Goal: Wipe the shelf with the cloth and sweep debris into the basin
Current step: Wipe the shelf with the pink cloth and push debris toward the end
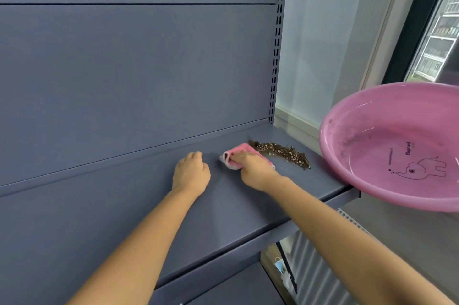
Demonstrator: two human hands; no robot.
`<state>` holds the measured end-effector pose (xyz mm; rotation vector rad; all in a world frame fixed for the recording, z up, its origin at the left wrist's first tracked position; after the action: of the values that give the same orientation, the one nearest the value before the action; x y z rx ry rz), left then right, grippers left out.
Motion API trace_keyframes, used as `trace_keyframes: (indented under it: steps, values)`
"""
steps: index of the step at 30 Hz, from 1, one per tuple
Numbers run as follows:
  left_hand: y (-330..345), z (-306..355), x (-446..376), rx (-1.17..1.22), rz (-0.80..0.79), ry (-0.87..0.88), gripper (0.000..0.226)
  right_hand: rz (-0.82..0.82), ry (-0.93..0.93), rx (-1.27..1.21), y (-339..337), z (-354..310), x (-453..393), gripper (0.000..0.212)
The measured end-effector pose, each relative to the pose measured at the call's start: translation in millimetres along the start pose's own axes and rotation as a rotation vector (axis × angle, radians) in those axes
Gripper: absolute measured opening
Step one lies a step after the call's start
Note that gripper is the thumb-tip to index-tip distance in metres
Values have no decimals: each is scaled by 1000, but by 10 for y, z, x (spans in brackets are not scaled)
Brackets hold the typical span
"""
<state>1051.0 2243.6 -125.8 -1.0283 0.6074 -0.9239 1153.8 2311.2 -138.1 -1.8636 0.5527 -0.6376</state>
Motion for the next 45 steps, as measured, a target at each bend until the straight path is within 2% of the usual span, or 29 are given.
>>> trace_keyframes:
  steps: [3,6,7,10,13,16,18,20,22,25,29,34,38,45]
  values:
    - [47,15,16,-2,21,33,39,55,95,-89,-147,291,94,51]
    - [32,14,8,1,50,49,41,184,69,-156,-301,192,162,51]
    - [27,16,4,1,54,52,42,185,24,-188,-283,54,105,49]
    - [26,-7,-6,21,57,50,35,37,-3,-147,52,-316,-108,26]
    - [10,-37,-8,14,62,38,29,31,-85,-97,150,-480,-214,33]
    - [55,23,1,-64,48,73,39,-71,138,-44,74,-170,-394,31]
    - [72,61,5,-112,55,100,46,-37,216,-32,-45,55,-414,32]
    - [67,66,-1,-124,63,103,48,-3,202,-41,-129,212,-335,40]
    - [60,69,3,-124,68,102,48,52,177,-163,-198,283,-199,46]
    - [61,84,3,-150,73,111,48,128,63,-190,-266,62,-121,50]
    - [50,96,21,-148,69,112,46,22,-52,-170,-23,-294,-122,48]
    - [51,98,16,-189,63,104,48,141,-66,-204,-248,-162,-24,50]
    - [64,143,29,-224,34,103,47,94,-13,-193,-349,61,6,52]
    - [-101,491,78,-171,13,43,37,132,-51,-140,-664,180,172,50]
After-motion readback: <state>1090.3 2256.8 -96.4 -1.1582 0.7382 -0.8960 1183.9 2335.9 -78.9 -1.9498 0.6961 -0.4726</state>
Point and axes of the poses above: each hand's wrist, its own x-axis away from the middle knuckle, its own y-axis out of the palm, z = x × y, the point moved 10 cm from there along -x, towards the middle knuckle, and after that the axes turned 7 degrees about -z, right-handed, at the moved point
